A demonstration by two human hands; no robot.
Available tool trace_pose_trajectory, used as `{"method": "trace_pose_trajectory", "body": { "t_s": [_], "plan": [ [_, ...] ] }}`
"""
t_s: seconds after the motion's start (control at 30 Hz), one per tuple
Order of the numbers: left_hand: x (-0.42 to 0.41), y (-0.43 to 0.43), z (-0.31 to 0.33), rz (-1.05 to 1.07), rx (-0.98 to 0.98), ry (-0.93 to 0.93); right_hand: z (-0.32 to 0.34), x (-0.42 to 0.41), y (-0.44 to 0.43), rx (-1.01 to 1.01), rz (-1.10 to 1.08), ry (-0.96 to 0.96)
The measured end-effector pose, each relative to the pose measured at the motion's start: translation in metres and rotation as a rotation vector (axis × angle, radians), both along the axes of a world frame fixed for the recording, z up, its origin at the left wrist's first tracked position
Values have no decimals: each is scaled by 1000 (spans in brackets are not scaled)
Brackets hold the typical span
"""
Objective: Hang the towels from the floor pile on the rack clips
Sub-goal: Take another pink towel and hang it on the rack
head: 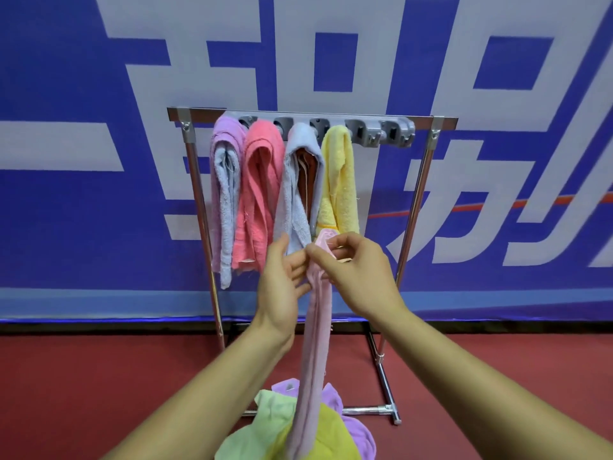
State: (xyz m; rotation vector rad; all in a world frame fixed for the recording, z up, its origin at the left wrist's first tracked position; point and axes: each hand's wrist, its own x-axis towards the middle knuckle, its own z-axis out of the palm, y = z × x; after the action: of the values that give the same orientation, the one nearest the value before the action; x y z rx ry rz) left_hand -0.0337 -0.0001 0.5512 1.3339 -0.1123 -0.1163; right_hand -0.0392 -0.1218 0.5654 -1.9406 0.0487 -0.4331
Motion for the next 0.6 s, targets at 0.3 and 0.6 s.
{"method": "trace_pose_trajectory", "body": {
  "t_s": [0.3,0.6],
  "plan": [
    [3,21,-17,60,6,-33,6,5,4,123,98,15],
    [17,41,-95,-55,236,2,51,-4,1,179,143,-126]
  ]
}}
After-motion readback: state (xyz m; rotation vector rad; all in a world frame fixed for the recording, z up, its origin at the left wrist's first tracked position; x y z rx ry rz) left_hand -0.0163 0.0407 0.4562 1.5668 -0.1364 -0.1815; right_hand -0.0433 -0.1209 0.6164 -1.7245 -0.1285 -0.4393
